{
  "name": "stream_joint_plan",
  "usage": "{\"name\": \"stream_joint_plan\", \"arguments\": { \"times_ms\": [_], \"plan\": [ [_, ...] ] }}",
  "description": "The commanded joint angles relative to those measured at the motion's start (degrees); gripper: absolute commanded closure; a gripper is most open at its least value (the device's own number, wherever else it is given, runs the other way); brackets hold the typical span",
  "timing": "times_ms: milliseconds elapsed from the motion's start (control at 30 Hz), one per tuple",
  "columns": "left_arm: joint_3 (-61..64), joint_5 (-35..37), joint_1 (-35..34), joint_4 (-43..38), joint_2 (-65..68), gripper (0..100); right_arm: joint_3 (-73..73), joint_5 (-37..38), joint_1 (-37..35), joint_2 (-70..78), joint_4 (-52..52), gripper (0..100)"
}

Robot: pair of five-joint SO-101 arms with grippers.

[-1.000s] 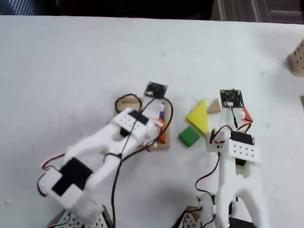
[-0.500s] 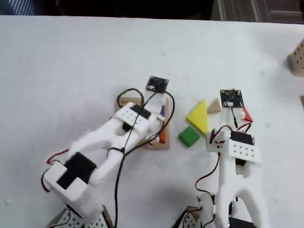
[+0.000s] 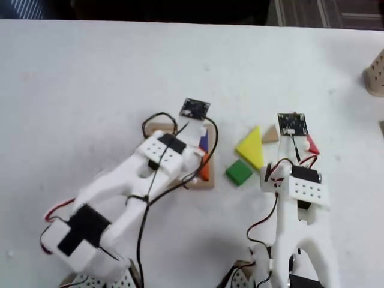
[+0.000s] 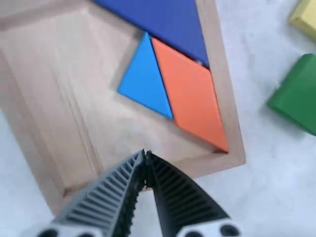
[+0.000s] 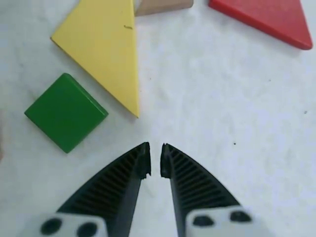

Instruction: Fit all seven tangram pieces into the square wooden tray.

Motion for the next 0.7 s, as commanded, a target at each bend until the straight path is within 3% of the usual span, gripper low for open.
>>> {"name": "stream_joint_plan", "arguments": {
  "times_ms": [0, 133, 333, 467, 667],
  "plan": [
    [2.8, 0.1, -1.3, -1.9, -8.6, 98, -0.3, 0.8, -0.7, -1.8, -1.1, 95.3],
    [6.9, 0.1, -4.8, -3.3, -15.3, 98, -0.3, 0.8, -0.7, -1.8, -1.1, 95.2],
    [16.5, 0.1, -15.4, -16.6, -22.5, 98, -0.5, 0.2, -1.7, -1.8, -1.1, 84.4],
    [19.7, 0.1, -18.5, -22.3, -24.0, 98, -0.6, 0.2, -7.9, -2.2, -0.6, 77.9],
    [19.9, 0.1, -18.8, -22.8, -24.0, 98, -6.8, 0.3, -17.6, 0.8, 6.3, 77.6]
  ]
}}
